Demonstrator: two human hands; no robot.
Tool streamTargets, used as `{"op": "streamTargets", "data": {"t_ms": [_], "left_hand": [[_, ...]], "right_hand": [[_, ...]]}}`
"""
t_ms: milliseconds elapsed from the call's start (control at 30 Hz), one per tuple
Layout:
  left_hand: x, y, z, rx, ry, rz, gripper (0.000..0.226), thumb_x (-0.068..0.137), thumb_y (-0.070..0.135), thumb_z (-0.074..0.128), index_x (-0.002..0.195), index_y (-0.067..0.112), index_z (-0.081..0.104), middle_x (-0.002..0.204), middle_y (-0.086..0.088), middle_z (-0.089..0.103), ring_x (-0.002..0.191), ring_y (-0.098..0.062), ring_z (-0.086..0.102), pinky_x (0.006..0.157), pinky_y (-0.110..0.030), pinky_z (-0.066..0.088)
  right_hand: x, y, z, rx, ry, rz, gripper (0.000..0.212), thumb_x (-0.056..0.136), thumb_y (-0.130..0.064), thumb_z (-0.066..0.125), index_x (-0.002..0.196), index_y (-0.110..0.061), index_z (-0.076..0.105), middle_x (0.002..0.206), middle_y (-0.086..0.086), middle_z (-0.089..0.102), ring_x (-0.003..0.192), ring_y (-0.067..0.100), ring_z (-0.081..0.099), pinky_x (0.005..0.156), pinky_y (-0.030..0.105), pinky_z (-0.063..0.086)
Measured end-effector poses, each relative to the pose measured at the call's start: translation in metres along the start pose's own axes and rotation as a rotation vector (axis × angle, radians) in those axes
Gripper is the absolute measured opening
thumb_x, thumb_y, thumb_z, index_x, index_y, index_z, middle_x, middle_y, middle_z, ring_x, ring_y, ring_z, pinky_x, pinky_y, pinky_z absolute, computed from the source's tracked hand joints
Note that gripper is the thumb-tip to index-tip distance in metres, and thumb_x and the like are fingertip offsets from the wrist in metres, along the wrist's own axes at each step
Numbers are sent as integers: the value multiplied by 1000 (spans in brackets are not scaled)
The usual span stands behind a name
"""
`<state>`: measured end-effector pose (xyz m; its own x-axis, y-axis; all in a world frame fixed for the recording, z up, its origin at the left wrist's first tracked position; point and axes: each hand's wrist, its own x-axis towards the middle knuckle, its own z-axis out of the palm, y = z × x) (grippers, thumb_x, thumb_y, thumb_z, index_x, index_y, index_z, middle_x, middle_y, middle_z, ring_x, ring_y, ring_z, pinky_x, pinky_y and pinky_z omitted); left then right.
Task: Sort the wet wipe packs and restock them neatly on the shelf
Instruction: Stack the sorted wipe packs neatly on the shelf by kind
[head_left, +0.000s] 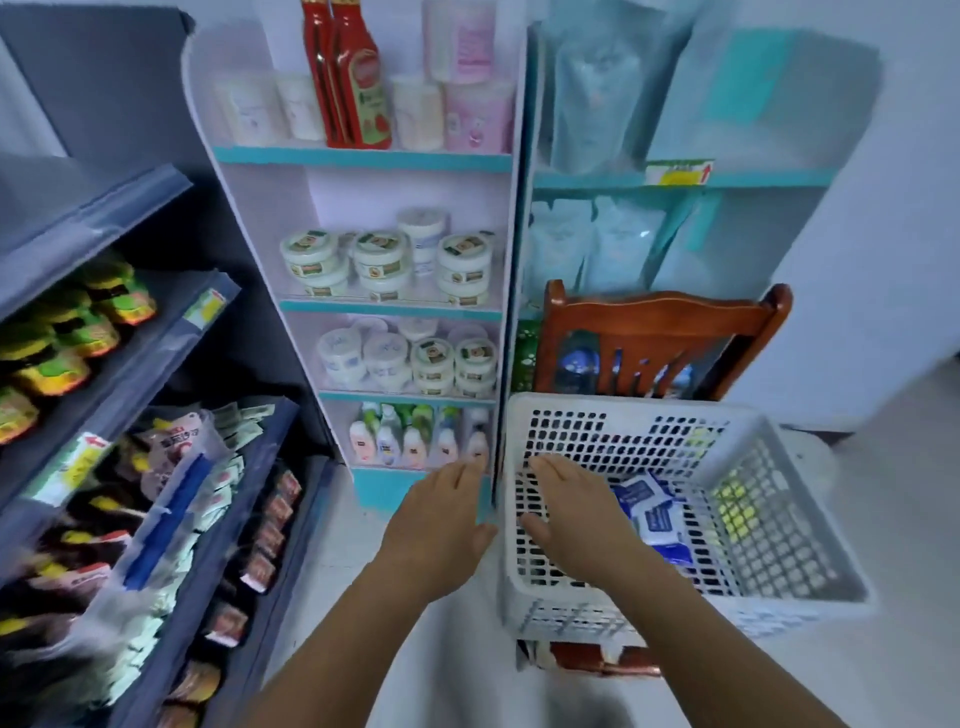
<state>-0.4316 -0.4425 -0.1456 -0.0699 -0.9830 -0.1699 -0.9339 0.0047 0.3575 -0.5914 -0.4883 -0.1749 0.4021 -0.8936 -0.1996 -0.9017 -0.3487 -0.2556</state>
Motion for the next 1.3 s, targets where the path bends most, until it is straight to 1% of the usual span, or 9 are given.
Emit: {"op": "streamTargets", "data": {"t_ms": [167,367,533,600,733,867,967,1067,1300], "left_hand": [[49,67,44,18,-94,36,66,96,36,49,150,21,14,151,1,30,136,-19,31,111,-32,26],[111,126,106,29,-213,7,69,98,36,45,152,19,7,158,0,17,143,-19,20,115,-35,20],[160,154,156,7,-303,3,69,97,35,45,153,20,6,158,-2,18,142,-20,24,116,-35,24],[177,159,178,11,-344,9,70,97,35,45,152,19,6,158,-3,17,142,-20,24,116,-35,25],[211,161,219,27,-417,34,70,98,34,45,152,17,5,158,-3,16,142,-20,23,116,-33,24],[249,153,264,50,-474,35,70,98,34,44,153,16,4,159,-3,13,144,-20,18,117,-34,20],[277,145,300,57,-524,20,70,99,35,44,153,16,3,160,-5,9,145,-21,15,118,-35,18],[302,136,335,56,-551,13,68,99,37,41,153,17,4,160,-5,9,145,-20,15,118,-37,19],[345,113,394,29,-504,28,57,102,36,31,153,25,6,161,-2,4,146,-21,9,119,-40,16]], "right_hand": [[-3,92,7,61,-37,102,71,95,-44,46,152,-17,12,159,1,15,146,19,13,119,39,15],[9,191,17,113,-108,159,70,97,-43,45,152,-16,11,159,1,13,146,19,12,118,38,15],[27,257,41,188,-160,218,69,96,-41,46,151,-14,14,158,2,16,146,20,15,118,38,20],[35,278,55,211,-184,260,68,96,-40,47,151,-13,17,157,4,20,145,21,18,117,39,23],[51,313,89,289,-164,333,56,90,-35,54,140,-17,35,143,1,41,131,22,38,107,35,36],[69,343,126,361,-163,457,52,86,-28,58,134,-18,41,134,1,46,124,23,43,101,35,40],[82,365,155,422,-187,572,52,84,-26,60,132,-16,42,133,3,47,120,24,45,98,39,43],[96,383,187,471,-190,652,60,84,-28,62,137,-15,38,136,6,46,122,26,45,101,40,42],[122,392,238,528,-123,787,72,88,-31,61,146,-11,24,137,10,45,123,26,43,101,36,41]]}}
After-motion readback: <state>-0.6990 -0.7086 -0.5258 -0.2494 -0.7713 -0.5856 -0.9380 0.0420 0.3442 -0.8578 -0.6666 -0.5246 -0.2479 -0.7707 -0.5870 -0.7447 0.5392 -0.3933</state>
